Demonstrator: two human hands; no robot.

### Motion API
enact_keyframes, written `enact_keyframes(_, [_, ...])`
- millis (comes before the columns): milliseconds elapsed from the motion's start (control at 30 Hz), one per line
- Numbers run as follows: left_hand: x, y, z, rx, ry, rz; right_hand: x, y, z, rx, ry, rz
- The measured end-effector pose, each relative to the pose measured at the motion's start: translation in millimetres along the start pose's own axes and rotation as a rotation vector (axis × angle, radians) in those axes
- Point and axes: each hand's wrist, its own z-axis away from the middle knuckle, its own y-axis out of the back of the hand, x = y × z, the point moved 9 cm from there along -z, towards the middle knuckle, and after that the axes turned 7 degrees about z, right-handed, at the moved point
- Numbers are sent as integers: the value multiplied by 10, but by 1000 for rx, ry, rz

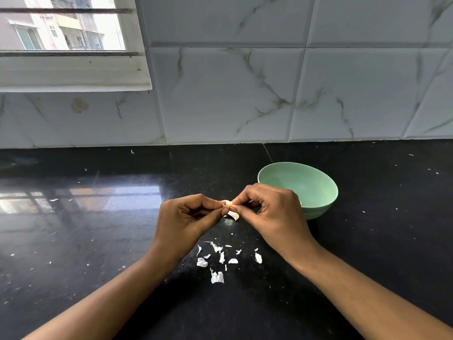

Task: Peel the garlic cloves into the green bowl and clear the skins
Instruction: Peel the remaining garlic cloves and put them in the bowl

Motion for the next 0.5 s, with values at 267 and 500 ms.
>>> enact_keyframes(267, [61, -7, 6, -3, -55, -35, -46, 4, -23, -9, 55, 84])
enact_keyframes(500, [113, -8, 10, -9, -103, -78, -196, -29, -5, -7, 211, 311])
